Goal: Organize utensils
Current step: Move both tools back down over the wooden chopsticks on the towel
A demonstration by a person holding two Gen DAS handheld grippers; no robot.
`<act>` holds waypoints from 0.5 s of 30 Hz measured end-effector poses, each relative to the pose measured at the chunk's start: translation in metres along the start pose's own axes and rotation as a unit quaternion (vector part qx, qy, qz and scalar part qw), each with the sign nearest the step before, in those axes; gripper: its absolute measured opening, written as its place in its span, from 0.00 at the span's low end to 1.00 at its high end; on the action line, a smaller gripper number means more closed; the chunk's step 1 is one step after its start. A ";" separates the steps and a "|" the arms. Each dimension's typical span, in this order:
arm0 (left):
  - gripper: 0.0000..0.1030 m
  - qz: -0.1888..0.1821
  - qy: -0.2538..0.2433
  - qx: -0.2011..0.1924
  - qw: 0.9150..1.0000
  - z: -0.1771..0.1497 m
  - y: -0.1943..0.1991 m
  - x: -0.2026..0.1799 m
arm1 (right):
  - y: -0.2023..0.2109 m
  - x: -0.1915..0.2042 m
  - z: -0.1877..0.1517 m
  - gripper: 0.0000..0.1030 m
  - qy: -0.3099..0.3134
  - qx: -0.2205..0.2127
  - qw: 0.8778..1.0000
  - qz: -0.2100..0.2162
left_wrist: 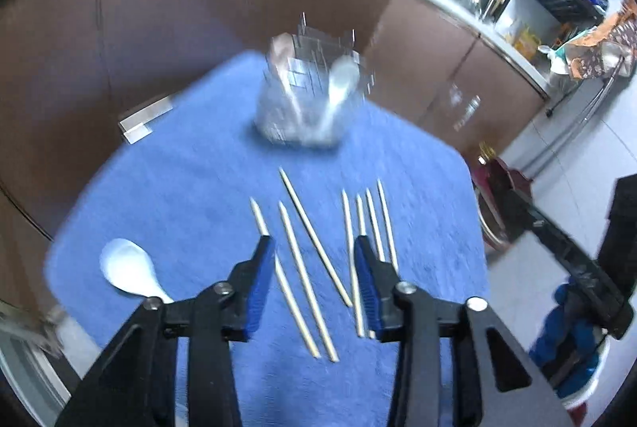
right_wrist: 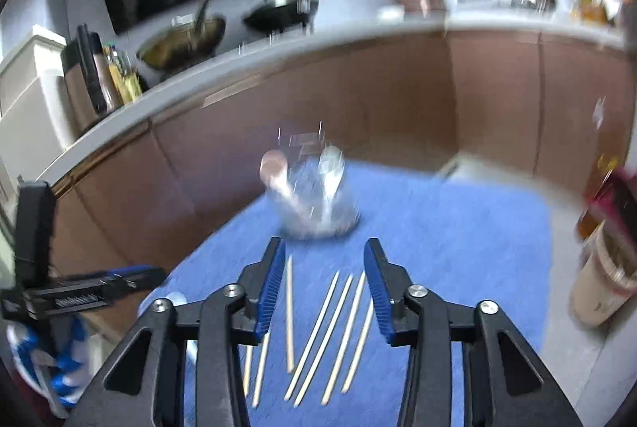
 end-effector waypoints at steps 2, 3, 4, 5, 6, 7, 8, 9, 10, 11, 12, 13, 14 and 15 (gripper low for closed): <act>0.25 -0.008 0.008 0.031 0.999 -0.005 -0.024 -0.003 | -0.023 -0.007 -0.010 0.25 -0.009 0.039 0.999 0.006; 0.24 -0.006 0.011 0.045 0.999 -0.008 -0.036 -0.004 | -0.040 -0.012 -0.015 0.23 -0.017 0.065 0.998 0.006; 0.23 -0.004 0.013 0.056 0.998 -0.008 -0.047 -0.004 | -0.054 -0.017 -0.021 0.22 -0.023 0.085 0.996 0.003; 0.23 -0.001 0.016 0.067 0.998 -0.007 -0.058 -0.003 | -0.067 -0.021 -0.025 0.21 -0.029 0.103 0.994 0.001; 0.23 0.002 0.019 0.074 0.997 -0.007 -0.067 -0.002 | -0.081 -0.025 -0.028 0.21 -0.037 0.120 0.992 0.002; 0.23 0.007 0.024 0.085 0.996 -0.005 -0.079 0.000 | -0.090 -0.029 -0.032 0.21 -0.041 0.133 0.990 0.001; 0.23 0.009 0.027 0.091 0.995 -0.007 -0.086 0.002 | -0.099 -0.031 -0.035 0.21 -0.041 0.145 0.989 -0.002; 0.23 0.011 0.033 0.098 0.995 -0.005 -0.093 0.005 | -0.110 -0.034 -0.037 0.21 -0.041 0.157 0.987 -0.007; 0.23 0.015 0.039 0.105 0.994 -0.003 -0.101 0.009 | -0.122 -0.038 -0.039 0.21 -0.042 0.170 0.984 -0.015; 0.23 0.016 0.043 0.109 0.993 -0.002 -0.106 0.011 | -0.130 -0.040 -0.039 0.21 -0.044 0.178 0.983 -0.019; 0.23 0.018 0.045 0.114 0.992 -0.002 -0.113 0.013 | -0.138 -0.042 -0.039 0.21 -0.047 0.185 0.981 -0.022; 0.23 0.021 0.048 0.118 0.992 -0.002 -0.118 0.016 | -0.144 -0.044 -0.040 0.21 -0.049 0.190 0.980 -0.024; 0.23 0.026 0.050 0.123 0.991 -0.001 -0.125 0.019 | -0.150 -0.046 -0.041 0.21 -0.050 0.195 0.979 -0.026; 0.22 0.029 0.052 0.127 0.990 0.000 -0.130 0.023 | -0.156 -0.047 -0.042 0.21 -0.048 0.200 0.978 -0.029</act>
Point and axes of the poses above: each gripper's, at about its wrist camera, not at the fingertips, and y roughly against the way its jaws point, x to its left, z to its top, the point moved 8 cm from there along -y, roughly the way its jaws point
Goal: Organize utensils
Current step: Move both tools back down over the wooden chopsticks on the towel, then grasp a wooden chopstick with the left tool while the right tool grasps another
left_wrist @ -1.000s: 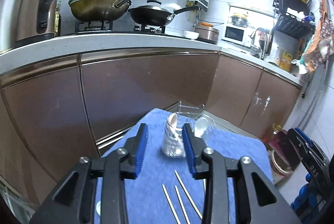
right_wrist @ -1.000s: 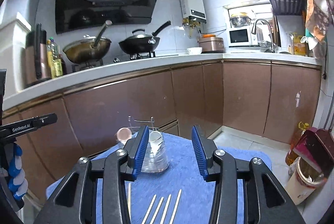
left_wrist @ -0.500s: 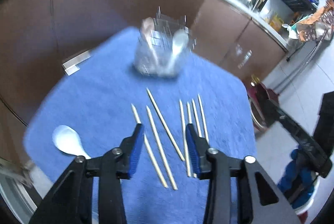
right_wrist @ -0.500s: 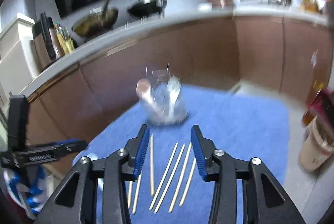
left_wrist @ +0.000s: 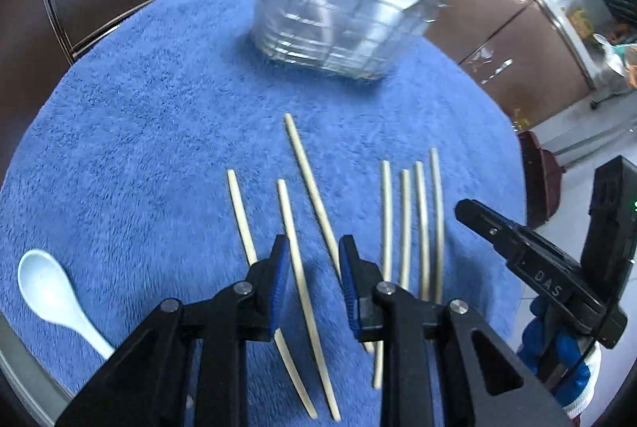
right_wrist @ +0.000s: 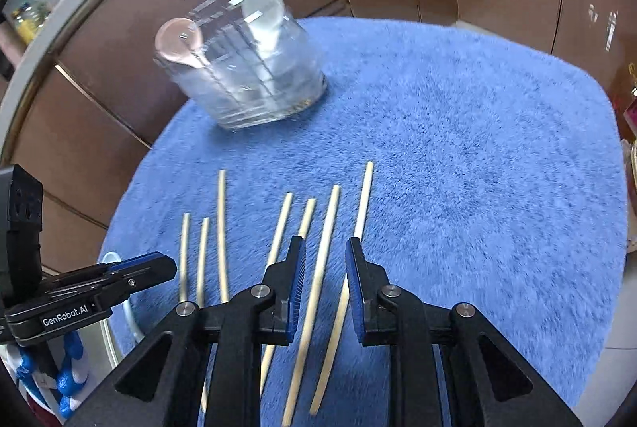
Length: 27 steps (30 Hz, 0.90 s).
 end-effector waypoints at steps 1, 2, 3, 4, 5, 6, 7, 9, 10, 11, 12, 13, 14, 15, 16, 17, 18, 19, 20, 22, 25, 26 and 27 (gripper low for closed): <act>0.20 0.003 0.002 0.004 1.000 0.003 -0.005 0.002 | -0.004 -0.001 0.001 0.21 0.003 0.003 1.000 -0.004; 0.18 0.006 0.006 0.009 1.000 0.005 -0.011 0.004 | -0.005 -0.003 0.002 0.21 0.006 0.007 1.000 -0.009; 0.17 0.007 0.010 0.014 1.000 0.007 -0.016 0.006 | -0.009 -0.004 0.004 0.21 0.008 0.010 1.000 -0.012; 0.15 0.008 0.013 0.018 1.000 0.010 -0.021 0.009 | -0.012 -0.005 0.005 0.21 0.009 0.013 1.000 -0.014; 0.14 0.011 0.016 0.023 1.000 0.012 -0.026 0.012 | -0.015 -0.006 0.007 0.21 0.011 0.017 1.000 -0.016; 0.13 0.012 0.018 0.025 0.999 0.013 -0.028 0.013 | -0.019 -0.008 0.009 0.21 0.012 0.022 0.999 -0.019; 0.13 0.012 0.020 0.029 0.999 0.015 -0.032 0.015 | -0.024 -0.010 0.011 0.19 0.014 0.028 0.999 -0.024; 0.12 0.011 0.020 0.037 0.999 0.017 -0.037 0.016 | -0.031 -0.013 0.014 0.19 0.014 0.036 0.999 -0.030; 0.11 0.011 0.018 0.039 0.999 0.018 -0.038 0.016 | -0.034 -0.014 0.015 0.18 0.013 0.039 0.999 -0.032; 0.11 0.011 0.016 0.042 0.999 0.019 -0.039 0.016 | -0.038 -0.016 0.017 0.18 0.012 0.043 0.998 -0.034; 0.11 0.011 0.014 0.046 0.999 0.020 -0.040 0.015 | -0.041 -0.017 0.019 0.18 0.013 0.047 0.998 -0.035; 0.11 0.012 0.013 0.049 0.999 0.020 -0.041 0.015 | -0.045 -0.017 0.020 0.17 0.015 0.051 0.998 -0.038; 0.11 0.013 0.012 0.053 0.998 0.020 -0.041 0.015 | -0.048 -0.017 0.022 0.16 0.018 0.053 0.998 -0.043; 0.11 0.014 0.012 0.054 0.998 0.020 -0.042 0.015 | -0.050 -0.016 0.024 0.16 0.022 0.055 0.997 -0.047; 0.09 0.017 0.013 0.053 0.998 0.020 -0.042 0.015 | -0.051 -0.015 0.025 0.15 0.025 0.056 0.997 -0.050; 0.07 0.024 0.014 0.050 0.998 0.020 -0.042 0.016 | -0.053 -0.014 0.026 0.13 0.031 0.057 0.996 -0.056; 0.06 0.026 0.015 0.048 0.998 0.021 -0.041 0.014 | -0.055 -0.012 0.027 0.12 0.036 0.057 0.996 -0.065; 0.06 0.026 0.018 0.045 0.998 0.022 -0.041 0.015 | -0.057 -0.010 0.027 0.11 0.040 0.056 0.995 -0.071; 0.06 0.026 0.022 0.041 0.999 0.022 -0.040 0.015 | -0.058 -0.009 0.027 0.10 0.044 0.056 0.995 -0.076; 0.05 0.026 0.031 0.036 0.999 0.021 -0.040 0.016 | -0.058 -0.004 0.025 0.08 0.048 0.054 0.994 -0.077; 0.04 0.017 0.047 0.030 0.998 0.020 -0.038 0.018 | -0.054 -0.003 0.019 0.07 0.041 0.050 0.995 -0.072; 0.04 0.015 0.051 0.025 0.998 0.019 -0.035 0.019 | -0.049 -0.003 0.017 0.06 0.039 0.046 0.996 -0.070; 0.04 0.014 0.052 0.021 0.998 0.018 -0.033 0.019 | -0.045 -0.004 0.015 0.06 0.037 0.040 0.996 -0.064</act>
Point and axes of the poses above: each gripper's, at about its wrist camera, not at the fingertips, and y roughly against the way its jaws point, x to its left, z to its top, the point moved 8 cm from there along -y, roughly the way its jaws point
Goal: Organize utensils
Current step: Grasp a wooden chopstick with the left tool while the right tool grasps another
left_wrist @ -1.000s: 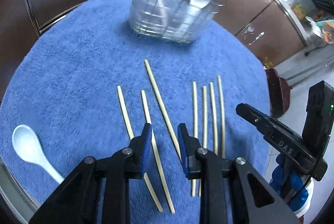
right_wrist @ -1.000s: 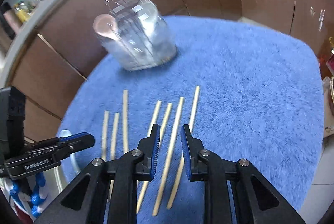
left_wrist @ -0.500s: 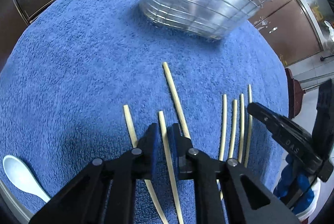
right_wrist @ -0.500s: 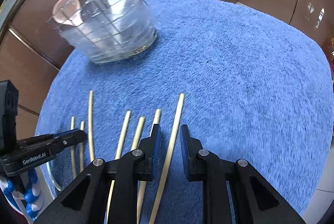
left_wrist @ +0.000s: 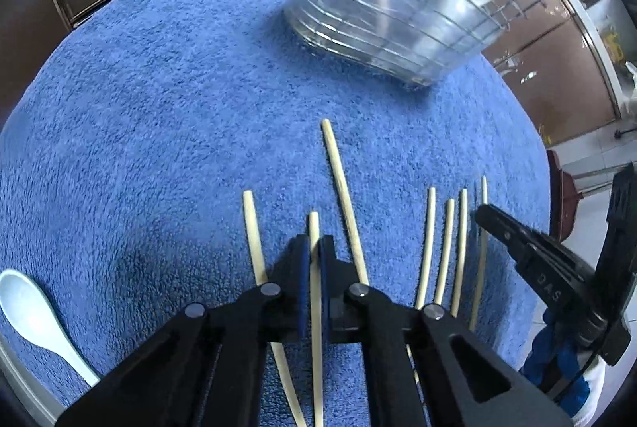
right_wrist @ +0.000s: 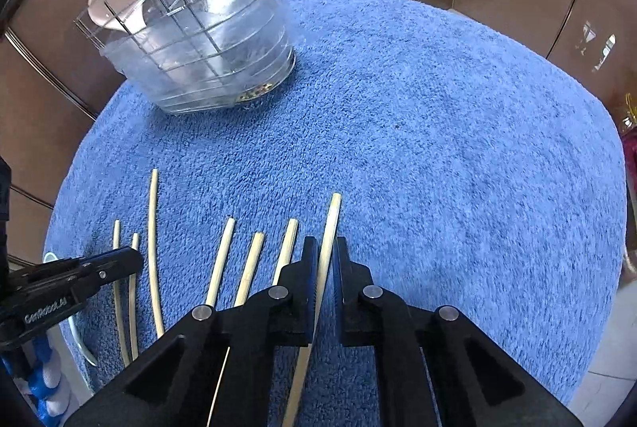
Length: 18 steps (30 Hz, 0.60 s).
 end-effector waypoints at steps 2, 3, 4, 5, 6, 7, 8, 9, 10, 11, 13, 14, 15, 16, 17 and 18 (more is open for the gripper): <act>0.04 -0.011 -0.004 -0.012 1.000 -0.003 0.009 -0.001 | 0.013 -0.005 -0.007 0.05 -0.003 -0.011 1.000 0.007; 0.04 -0.018 -0.008 -0.020 1.000 -0.005 0.019 0.000 | 0.022 -0.007 -0.009 0.05 -0.004 -0.019 1.000 0.012; 0.04 -0.024 -0.012 -0.029 0.999 -0.005 0.026 0.001 | 0.030 -0.011 -0.011 0.05 -0.005 -0.026 0.999 0.017; 0.04 -0.033 -0.017 -0.042 0.998 -0.006 0.035 -0.002 | 0.038 -0.011 -0.013 0.05 -0.006 -0.037 0.999 0.023; 0.04 -0.038 -0.022 -0.053 0.998 -0.008 0.044 -0.006 | 0.048 -0.011 -0.015 0.05 -0.006 -0.047 0.999 0.027; 0.04 -0.043 -0.029 -0.067 0.996 -0.010 0.054 -0.009 | 0.056 -0.014 -0.017 0.05 -0.005 -0.056 0.998 0.030; 0.04 -0.047 -0.034 -0.075 0.995 -0.013 0.062 -0.010 | 0.069 -0.013 -0.021 0.05 -0.002 -0.069 0.997 0.035; 0.04 -0.050 -0.040 -0.084 0.994 -0.016 0.071 -0.010 | 0.073 -0.014 -0.021 0.05 0.001 -0.075 0.996 0.037; 0.04 -0.053 -0.044 -0.092 0.993 -0.020 0.079 -0.011 | 0.084 -0.013 -0.025 0.05 0.005 -0.086 0.996 0.038; 0.04 -0.058 -0.048 -0.101 0.992 -0.024 0.089 -0.012 | 0.094 -0.010 -0.029 0.05 0.009 -0.096 0.995 0.038; 0.04 -0.062 -0.051 -0.117 0.990 -0.030 0.103 -0.014 | 0.110 -0.007 -0.032 0.05 0.011 -0.110 0.993 0.041; 0.04 -0.062 -0.052 -0.124 0.989 -0.031 0.108 -0.016 | 0.118 -0.007 -0.034 0.05 0.011 -0.118 0.992 0.045; 0.04 -0.065 -0.054 -0.132 0.988 -0.033 0.112 -0.023 | 0.127 -0.005 -0.037 0.05 0.011 -0.127 0.991 0.049; 0.04 -0.069 -0.054 -0.140 0.986 -0.035 0.116 -0.027 | 0.135 -0.005 -0.042 0.05 0.012 -0.135 0.989 0.051; 0.04 -0.075 -0.054 -0.149 0.985 -0.039 0.126 -0.027 | 0.144 -0.004 -0.047 0.05 0.014 -0.143 0.988 0.053; 0.04 -0.076 -0.055 -0.155 0.983 -0.042 0.130 -0.032 | 0.152 -0.001 -0.051 0.05 0.018 -0.152 0.987 0.052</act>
Point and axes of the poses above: each gripper's, at about its wrist camera, not at the fingertips, and y roughly against the way its jaws point, x to its left, z to its top, the point moved 8 cm from there along -y, roughly the way its jaws point
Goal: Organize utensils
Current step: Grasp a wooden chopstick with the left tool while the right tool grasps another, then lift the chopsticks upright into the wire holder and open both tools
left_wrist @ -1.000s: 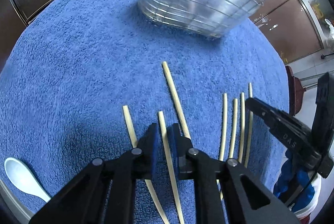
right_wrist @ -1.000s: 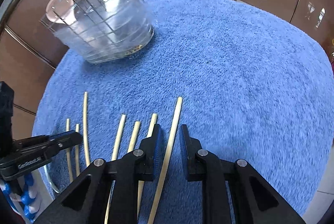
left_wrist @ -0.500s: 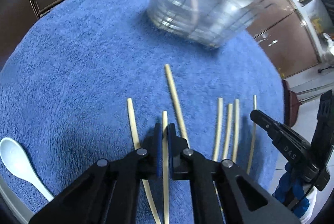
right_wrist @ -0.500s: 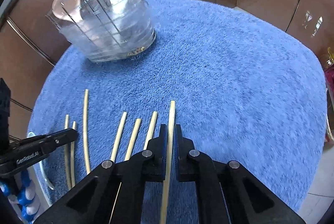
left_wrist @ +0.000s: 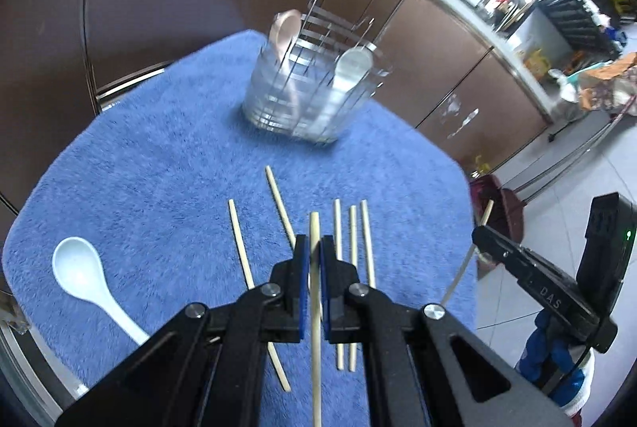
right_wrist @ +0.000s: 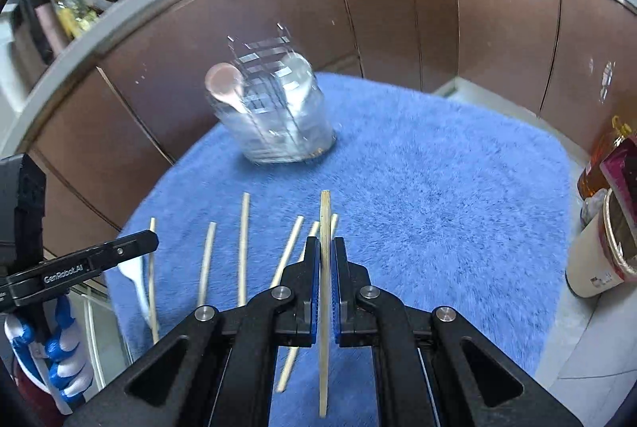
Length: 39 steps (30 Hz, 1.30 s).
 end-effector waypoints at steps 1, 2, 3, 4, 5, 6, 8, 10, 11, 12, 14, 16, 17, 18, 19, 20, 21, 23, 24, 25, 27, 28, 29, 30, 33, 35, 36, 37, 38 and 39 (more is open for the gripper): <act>0.04 -0.002 -0.002 -0.008 1.000 -0.001 0.008 -0.001 | 0.009 0.005 -0.001 0.05 0.003 -0.007 1.000 0.000; 0.04 -0.005 -0.005 -0.017 1.000 -0.002 0.017 -0.003 | 0.016 0.009 -0.001 0.05 0.005 -0.014 1.000 0.001; 0.04 -0.006 -0.008 -0.028 1.000 -0.002 0.026 -0.005 | 0.022 0.014 -0.001 0.05 0.007 -0.021 1.000 0.003; 0.04 -0.007 -0.011 -0.041 0.999 -0.002 0.037 -0.007 | 0.028 0.020 0.000 0.05 0.009 -0.028 1.000 0.004; 0.04 -0.008 -0.013 -0.051 0.999 -0.002 0.046 -0.008 | 0.034 0.023 0.001 0.05 0.012 -0.035 0.999 0.005; 0.04 -0.009 -0.016 -0.063 0.998 -0.001 0.055 -0.010 | 0.042 0.028 0.002 0.05 0.016 -0.043 0.999 0.007; 0.04 -0.007 -0.020 -0.087 0.996 0.004 0.070 -0.012 | 0.055 0.038 0.006 0.05 0.025 -0.056 0.998 0.010; 0.04 -0.004 -0.022 -0.110 0.994 0.011 0.086 -0.014 | 0.066 0.048 0.011 0.05 0.034 -0.070 0.997 0.018; 0.04 -0.002 -0.022 -0.118 0.993 0.015 0.088 -0.015 | 0.071 0.053 0.014 0.05 0.038 -0.077 0.996 0.023; 0.04 0.000 -0.022 -0.127 0.992 0.019 0.092 -0.014 | 0.074 0.056 0.016 0.05 0.041 -0.082 0.995 0.027; 0.04 0.002 -0.024 -0.143 0.989 0.026 0.101 -0.014 | 0.078 0.065 0.024 0.05 0.048 -0.092 0.994 0.035; 0.04 0.002 -0.024 -0.151 0.988 0.034 0.106 -0.013 | 0.081 0.073 0.032 0.05 0.053 -0.100 0.993 0.040; 0.04 0.001 -0.022 -0.154 0.988 0.038 0.107 -0.012 | 0.083 0.076 0.036 0.05 0.055 -0.106 0.992 0.043; 0.04 0.002 -0.020 -0.157 0.987 0.044 0.108 -0.010 | 0.084 0.078 0.041 0.05 0.058 -0.113 0.991 0.046; 0.04 0.003 -0.019 -0.160 0.987 0.048 0.108 -0.009 | 0.087 0.081 0.045 0.05 0.060 -0.121 0.990 0.050; 0.04 0.003 -0.018 -0.165 0.986 0.055 0.108 -0.009 | 0.089 0.083 0.050 0.05 0.061 -0.129 0.988 0.056; 0.04 0.004 -0.017 -0.171 0.985 0.062 0.109 -0.008 | 0.090 0.085 0.056 0.05 0.062 -0.138 0.986 0.063; 0.04 0.006 -0.016 -0.186 0.982 0.079 0.109 -0.010 | 0.091 0.088 0.071 0.05 0.064 -0.157 0.983 0.071; 0.04 0.005 -0.016 -0.193 0.981 0.088 0.109 -0.011 | 0.091 0.088 0.078 0.05 0.065 -0.166 0.981 0.073; 0.04 0.004 -0.016 -0.201 0.980 0.097 0.108 -0.013 | 0.093 0.089 0.087 0.05 0.066 -0.176 0.979 0.077; 0.04 0.003 -0.019 -0.221 0.975 0.120 0.108 -0.019 | 0.093 0.091 0.109 0.05 0.068 -0.200 0.974 0.084; 0.04 0.003 -0.021 -0.231 0.973 0.129 0.108 -0.022 | 0.092 0.093 0.123 0.05 0.070 -0.215 0.970 0.086; 0.04 0.005 -0.025 -0.244 0.969 0.142 0.108 -0.026 | 0.090 0.093 0.131 0.05 0.071 -0.222 0.969 0.086; 0.04 0.008 -0.027 -0.257 0.966 0.154 0.108 -0.030 | 0.088 0.092 0.140 0.05 0.070 -0.231 0.966 0.088; 0.04 0.016 -0.028 -0.295 0.955 0.189 0.102 -0.037 | 0.079 0.088 0.172 0.05 0.061 -0.263 0.958 0.093; 0.04 0.030 -0.029 -0.321 0.946 0.210 0.094 -0.040 | 0.071 0.085 0.191 0.05 0.062 -0.282 0.953 0.090; 0.04 0.037 -0.029 -0.331 0.943 0.220 0.087 -0.041 | 0.065 0.084 0.199 0.05 0.063 -0.288 0.952 0.087; 0.04 0.041 -0.028 -0.334 0.941 0.229 0.081 -0.040 | 0.058 0.084 0.207 0.05 0.064 -0.294 0.950 0.084; 0.04 0.046 -0.027 -0.337 0.940 0.239 0.072 -0.041 | 0.050 0.083 0.214 0.05 0.065 -0.296 0.949 0.082; 0.04 0.050 -0.026 -0.339 0.939 0.248 0.062 -0.040 | 0.042 0.081 0.219 0.05 0.066 -0.297 0.949 0.080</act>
Point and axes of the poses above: each gripper's, at about its wrist camera, not at the fingertips, and y roughly against the way its jaws point, x to its left, z to its top, the point moved 8 cm from there along -y, roughly the way its jaws point
